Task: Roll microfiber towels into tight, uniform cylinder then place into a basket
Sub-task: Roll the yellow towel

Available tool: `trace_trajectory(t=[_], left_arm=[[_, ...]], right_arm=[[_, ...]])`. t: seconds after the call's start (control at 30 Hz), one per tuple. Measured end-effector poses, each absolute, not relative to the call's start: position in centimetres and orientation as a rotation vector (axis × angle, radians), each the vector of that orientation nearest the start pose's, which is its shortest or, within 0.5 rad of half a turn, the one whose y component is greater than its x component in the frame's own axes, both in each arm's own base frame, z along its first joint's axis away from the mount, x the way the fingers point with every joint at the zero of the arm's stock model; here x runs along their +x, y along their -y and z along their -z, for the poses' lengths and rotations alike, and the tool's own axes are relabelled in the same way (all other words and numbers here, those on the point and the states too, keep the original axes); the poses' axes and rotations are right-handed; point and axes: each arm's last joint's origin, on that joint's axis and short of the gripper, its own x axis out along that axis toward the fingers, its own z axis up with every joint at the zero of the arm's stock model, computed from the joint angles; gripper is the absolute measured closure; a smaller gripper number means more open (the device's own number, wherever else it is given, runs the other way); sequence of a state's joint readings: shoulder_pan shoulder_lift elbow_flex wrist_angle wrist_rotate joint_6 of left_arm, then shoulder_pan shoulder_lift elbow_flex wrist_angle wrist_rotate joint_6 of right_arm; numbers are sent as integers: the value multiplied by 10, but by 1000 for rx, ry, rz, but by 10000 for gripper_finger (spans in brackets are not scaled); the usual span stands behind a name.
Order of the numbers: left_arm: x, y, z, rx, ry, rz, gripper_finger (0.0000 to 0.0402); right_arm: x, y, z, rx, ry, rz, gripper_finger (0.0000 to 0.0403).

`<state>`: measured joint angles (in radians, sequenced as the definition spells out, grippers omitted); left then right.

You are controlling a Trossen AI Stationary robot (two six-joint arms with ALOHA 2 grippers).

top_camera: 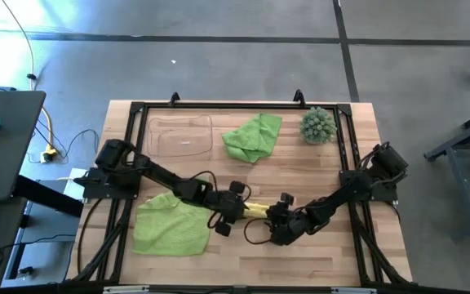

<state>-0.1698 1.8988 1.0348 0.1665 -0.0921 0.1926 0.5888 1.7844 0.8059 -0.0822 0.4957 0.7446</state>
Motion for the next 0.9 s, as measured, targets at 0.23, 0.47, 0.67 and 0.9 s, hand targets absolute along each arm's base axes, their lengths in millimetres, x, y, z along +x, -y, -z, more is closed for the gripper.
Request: trace_trajectory(t=[0.23,0.47,0.67,0.9], left_arm=[[389,82,-128,415,-580,87,261],[395,74,-111,352,-592,44,238],[403,69,-98,348,-627,-10,210],[424,59,-93,275,-703,-74,188]], right_arm=[[265,-160,-111,171,-854,252,192],[265,-160,-111,176,-851,245,192],[267,-159,-111,183,-843,250,192],[268,-158,-111,190,-840,254,192]])
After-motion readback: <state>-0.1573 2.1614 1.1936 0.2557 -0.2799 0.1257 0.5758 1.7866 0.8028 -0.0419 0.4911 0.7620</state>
